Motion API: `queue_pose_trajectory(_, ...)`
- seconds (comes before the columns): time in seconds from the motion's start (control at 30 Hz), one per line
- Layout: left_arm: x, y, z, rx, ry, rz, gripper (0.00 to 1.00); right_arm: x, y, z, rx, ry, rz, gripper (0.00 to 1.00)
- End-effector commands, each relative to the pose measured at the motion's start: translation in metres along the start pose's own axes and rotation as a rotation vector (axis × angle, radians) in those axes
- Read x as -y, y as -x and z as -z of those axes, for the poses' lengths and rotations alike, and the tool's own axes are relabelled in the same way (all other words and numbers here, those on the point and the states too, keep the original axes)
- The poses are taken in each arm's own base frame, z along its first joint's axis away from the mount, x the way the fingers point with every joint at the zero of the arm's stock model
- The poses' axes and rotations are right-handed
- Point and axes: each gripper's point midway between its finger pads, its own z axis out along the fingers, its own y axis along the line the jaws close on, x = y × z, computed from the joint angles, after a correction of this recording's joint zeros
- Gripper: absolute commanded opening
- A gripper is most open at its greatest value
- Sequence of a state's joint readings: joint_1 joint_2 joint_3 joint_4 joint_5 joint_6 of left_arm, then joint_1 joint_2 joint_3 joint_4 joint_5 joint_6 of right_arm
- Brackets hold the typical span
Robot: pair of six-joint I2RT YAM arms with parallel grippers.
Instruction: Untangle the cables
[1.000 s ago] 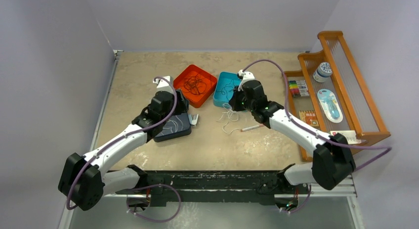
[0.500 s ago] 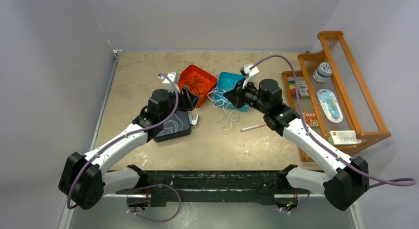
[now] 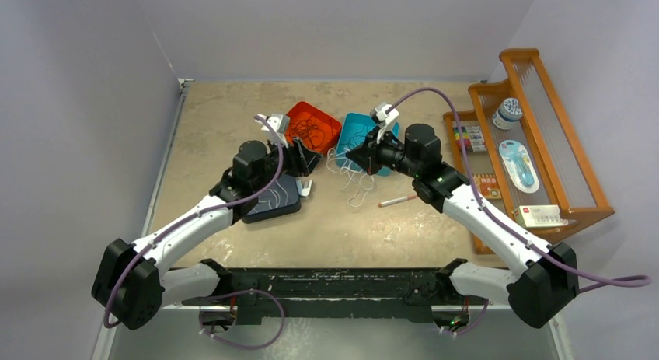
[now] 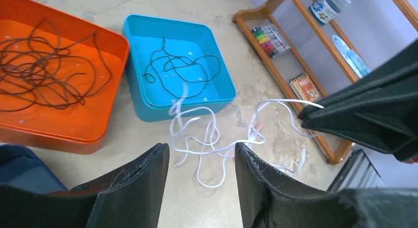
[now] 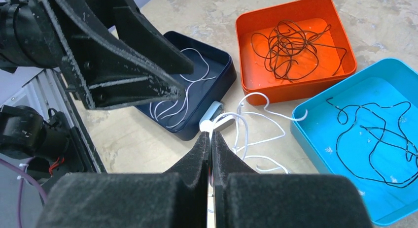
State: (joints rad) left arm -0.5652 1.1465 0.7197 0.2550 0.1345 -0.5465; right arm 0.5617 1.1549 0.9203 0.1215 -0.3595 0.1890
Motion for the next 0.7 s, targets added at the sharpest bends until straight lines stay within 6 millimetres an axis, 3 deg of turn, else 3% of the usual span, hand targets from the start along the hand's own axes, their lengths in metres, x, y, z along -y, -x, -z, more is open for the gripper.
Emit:
queue_pose_trajectory(0.0, 0.019, -0.004, -0.004, 0.006, -0.076, -0.056, 0.51, -0.012, 0.034, 0.001, 0.096, 0.053, 0.06, 0.0)
queue_pose_trajectory(0.3, -0.008, -0.031, -0.016, -0.047, 0.039, -0.06, 0.51, -0.017, 0.04, 0.003, 0.114, 0.078, 0.066, 0.0)
queue_pose_trajectory(0.67, -0.002, -0.048, -0.028, -0.087, 0.002, -0.043, 0.51, -0.018, 0.039, 0.002, 0.114, 0.083, 0.068, 0.0)
